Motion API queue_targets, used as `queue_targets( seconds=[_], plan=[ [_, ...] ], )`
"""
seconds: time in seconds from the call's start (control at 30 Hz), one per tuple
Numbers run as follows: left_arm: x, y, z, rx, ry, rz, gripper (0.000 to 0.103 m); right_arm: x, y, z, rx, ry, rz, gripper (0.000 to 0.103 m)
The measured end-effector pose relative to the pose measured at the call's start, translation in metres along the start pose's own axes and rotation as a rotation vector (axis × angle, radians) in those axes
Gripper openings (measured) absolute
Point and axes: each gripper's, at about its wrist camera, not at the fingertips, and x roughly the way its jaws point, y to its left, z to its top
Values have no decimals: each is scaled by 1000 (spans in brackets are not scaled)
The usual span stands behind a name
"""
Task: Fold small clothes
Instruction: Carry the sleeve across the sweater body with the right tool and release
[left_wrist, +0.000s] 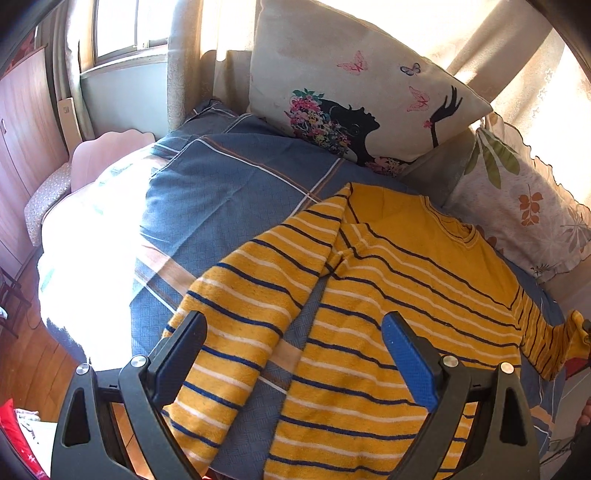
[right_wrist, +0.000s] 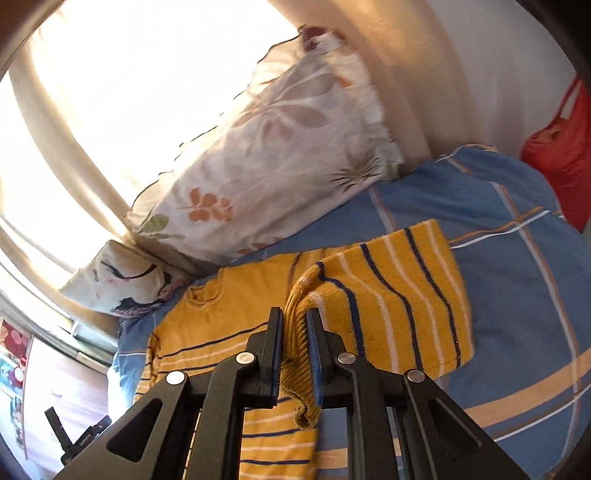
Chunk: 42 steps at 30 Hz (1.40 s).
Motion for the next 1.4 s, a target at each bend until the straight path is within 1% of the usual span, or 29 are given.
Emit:
queue_targets(
  seconds=[0.13, 0.2, 0.33, 0.43, 0.53, 0.63, 0.7, 0.8, 0.83, 0.87, 0.9, 0.93, 0.97, 1.0, 1.03, 1.07, 1.1, 1.13, 1.2, 1.3, 1.37, 1.4],
  plan=[
    [4, 36, 19, 1, -12, 4, 95, 60, 88, -14, -93, 69, 48, 14],
    [8, 56, 29, -7, -7, 3, 95, 89, 126, -23, -121, 107, 79, 14],
    [17, 93, 42, -17, 9, 9, 95, 160, 204, -47, -180, 189, 111, 14],
    [23, 117, 48, -18, 20, 11, 95, 212, 243, -66, -194, 245, 114, 14],
    [31, 136, 50, -26, 40, 8, 95, 259, 265, -84, -173, 306, 112, 14],
    [37, 151, 50, -39, 61, 4, 95, 300, 276, -99, -150, 361, 97, 16],
    [41, 157, 50, -46, 72, -3, 95, 315, 277, -106, -135, 383, 94, 19],
    [46, 161, 50, -48, 82, -11, 95, 328, 278, -110, -79, 410, 138, 24],
    [47, 161, 51, -47, 85, -17, 95, 333, 280, -111, -63, 423, 158, 29],
    [49, 160, 51, -45, 89, -22, 95, 334, 281, -112, -58, 430, 168, 44],
    [51, 159, 52, -43, 91, -26, 95, 334, 284, -113, -60, 429, 177, 51],
    [52, 157, 53, -40, 93, -31, 95, 329, 289, -112, -75, 417, 183, 51],
    [54, 156, 55, -37, 95, -36, 95, 321, 294, -111, -98, 402, 186, 55],
    [56, 154, 56, -36, 97, -43, 95, 312, 298, -110, -130, 388, 183, 65],
    [57, 154, 57, -36, 99, -51, 95, 300, 305, -108, -176, 370, 157, 71],
    [58, 153, 57, -37, 100, -56, 95, 289, 307, -111, -216, 356, 123, 80],
    [60, 152, 58, -37, 101, -59, 95, 278, 305, -115, -250, 344, 92, 83],
    [62, 151, 59, -37, 102, -60, 95, 267, 301, -123, -272, 345, 71, 84],
    [66, 149, 60, -38, 109, -64, 95, 254, 283, -134, -270, 372, 40, 84],
    [72, 146, 63, -36, 121, -77, 95, 250, 252, -154, -247, 415, -29, 84],
    [73, 141, 65, -24, 120, -83, 95, 257, 228, -163, -164, 435, -71, 84],
    [73, 140, 66, -18, 117, -85, 95, 255, 216, -164, -98, 414, -50, 85]
  ],
)
